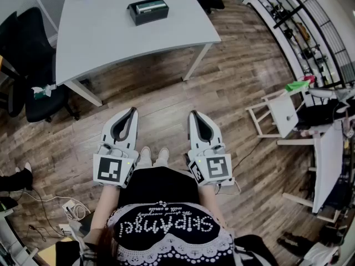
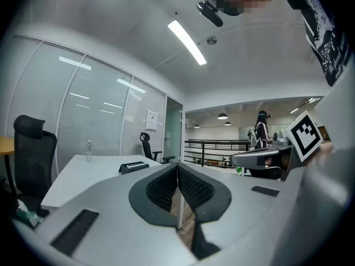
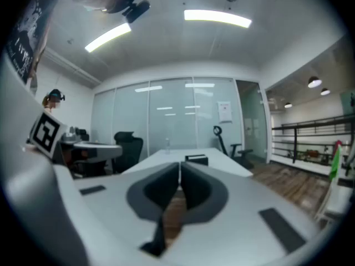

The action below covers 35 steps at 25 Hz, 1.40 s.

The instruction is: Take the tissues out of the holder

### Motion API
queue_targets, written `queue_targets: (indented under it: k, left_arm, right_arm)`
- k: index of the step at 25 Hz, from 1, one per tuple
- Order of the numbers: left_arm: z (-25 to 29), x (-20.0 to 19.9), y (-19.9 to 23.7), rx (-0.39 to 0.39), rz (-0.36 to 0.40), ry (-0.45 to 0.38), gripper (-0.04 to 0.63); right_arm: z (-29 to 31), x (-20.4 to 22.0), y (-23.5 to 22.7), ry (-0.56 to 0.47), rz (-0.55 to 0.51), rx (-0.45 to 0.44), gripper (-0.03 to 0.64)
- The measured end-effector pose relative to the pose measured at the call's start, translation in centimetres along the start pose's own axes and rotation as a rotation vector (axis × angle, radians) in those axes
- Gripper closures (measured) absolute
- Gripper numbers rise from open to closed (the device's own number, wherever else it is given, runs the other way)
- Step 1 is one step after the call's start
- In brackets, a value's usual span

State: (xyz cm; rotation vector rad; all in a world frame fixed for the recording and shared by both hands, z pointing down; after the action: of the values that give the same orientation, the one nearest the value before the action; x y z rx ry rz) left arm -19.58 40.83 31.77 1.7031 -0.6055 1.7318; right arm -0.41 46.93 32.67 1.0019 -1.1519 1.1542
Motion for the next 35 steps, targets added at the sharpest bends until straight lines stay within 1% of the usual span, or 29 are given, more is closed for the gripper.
queue_targets:
  k: [10, 18, 22, 26, 31, 35]
  left_arm:
    - [0.1, -0.2, -0.2, -0.018, -0.002, -0.005, 0.561]
    - [0.5, -0.2, -1.1, -0.015, -0.003, -0.004, 0.561]
    - [0.8, -0.3, -2.1, -0.015, -0.004, -0.007, 0.561]
    - [1.1, -0.3, -3.2, -0.022, -0.007, -0.012, 0.561]
    - [1.1, -0.2, -5.0, -0.04, -0.002, -0.031, 0.561]
    - [0.8, 0.2, -5.9, -0.065, -0.022, -0.035, 0.561]
  right_arm:
    - [-0.1, -0.2, -0.3, -0.002, -0.007, -0.013, 0.583]
    - [-0.6, -0.1, -1.0, -0.005, -0.017, -0.021, 0.583]
    - [-1.3, -0.5, -1.7, -0.035, -0.012, -0.03, 0.583]
    - [-2.1, -0.7, -2.6, -0.061, -0.013, -0.04, 0.582]
    - [-3.4, 0.1, -4.6, -0.056, -0.009, -0.043, 0.581]
    - [-4.5, 0.9, -6.0, -0.049, 0.0, -0.042, 0.581]
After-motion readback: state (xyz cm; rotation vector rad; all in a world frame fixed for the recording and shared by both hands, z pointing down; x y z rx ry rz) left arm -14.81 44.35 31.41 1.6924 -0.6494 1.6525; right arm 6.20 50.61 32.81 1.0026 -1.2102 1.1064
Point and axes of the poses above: the fingertips, and each gripper's own axes: z forward along the fingers, y to its left, x out of its underside, the point moved 5 cm from there along -z, backward along the fingers, and after that the axes turned 3 degrees about -z, right-handed, at the moved point
